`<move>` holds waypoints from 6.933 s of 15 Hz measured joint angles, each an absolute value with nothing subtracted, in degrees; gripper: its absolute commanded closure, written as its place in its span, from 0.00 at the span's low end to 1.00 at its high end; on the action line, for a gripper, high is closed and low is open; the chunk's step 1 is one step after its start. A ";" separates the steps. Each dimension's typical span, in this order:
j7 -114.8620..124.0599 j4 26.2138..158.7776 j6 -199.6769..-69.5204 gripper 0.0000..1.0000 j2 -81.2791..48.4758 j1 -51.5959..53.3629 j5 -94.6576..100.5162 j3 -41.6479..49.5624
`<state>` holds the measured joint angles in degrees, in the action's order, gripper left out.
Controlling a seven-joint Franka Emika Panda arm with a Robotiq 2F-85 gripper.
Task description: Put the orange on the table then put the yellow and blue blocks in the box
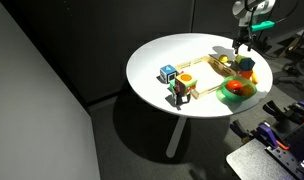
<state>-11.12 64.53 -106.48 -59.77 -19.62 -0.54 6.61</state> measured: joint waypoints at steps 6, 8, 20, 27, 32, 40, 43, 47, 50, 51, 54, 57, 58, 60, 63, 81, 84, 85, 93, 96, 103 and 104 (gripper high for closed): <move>-11.15 65.15 -110.99 0.00 -57.86 -19.34 -0.79 4.67; -11.15 66.32 -111.36 0.00 -56.26 -19.15 -0.80 4.03; -10.12 83.38 -115.10 0.00 -42.39 -17.65 -1.71 3.52; -10.22 98.04 -129.49 0.00 -36.19 -17.65 -2.93 3.53; -10.19 106.14 -136.81 0.00 -32.80 -17.42 -2.93 3.84; -7.90 111.44 -140.42 0.00 -30.21 -16.40 -2.93 5.48; -7.90 111.44 -140.42 0.00 -30.38 -16.35 -2.93 5.48; -7.90 111.43 -140.41 0.00 -30.59 -16.30 -2.93 5.48; -7.90 111.30 -140.37 0.00 -31.05 -16.20 -2.93 5.52; -7.88 111.26 -140.37 0.00 -31.19 -16.17 -2.93 5.54; -7.65 111.19 -140.37 0.00 -31.48 -16.07 -2.93 5.76; -6.54 111.04 -140.37 0.00 -31.75 -15.76 -2.93 6.33; -6.02 110.97 -140.37 0.00 -31.85 -15.66 -2.93 6.51; -5.14 110.81 -140.37 0.00 -32.12 -15.41 -2.93 6.93; -4.17 110.31 -140.37 0.00 -32.85 -14.88 -2.92 7.49; -3.54 106.56 -140.14 0.67 -37.15 -13.20 -2.25 8.01; -3.54 106.75 -140.19 0.67 -36.88 -12.61 -1.96 8.01; -3.54 106.92 -140.27 0.67 -36.69 -12.33 -1.82 8.01; -3.56 111.66 -141.51 0.67 -32.29 -9.36 -1.23 7.88; -3.82 113.58 -141.68 0.67 -30.59 -8.62 -1.05 7.35; -8.93 117.37 -144.43 0.67 -28.47 -8.34 -0.07 4.28; -9.82 117.70 -144.64 0.67 -28.43 -8.30 0.25 3.88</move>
<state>-9.82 117.70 -144.64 -28.43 -8.30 0.25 3.88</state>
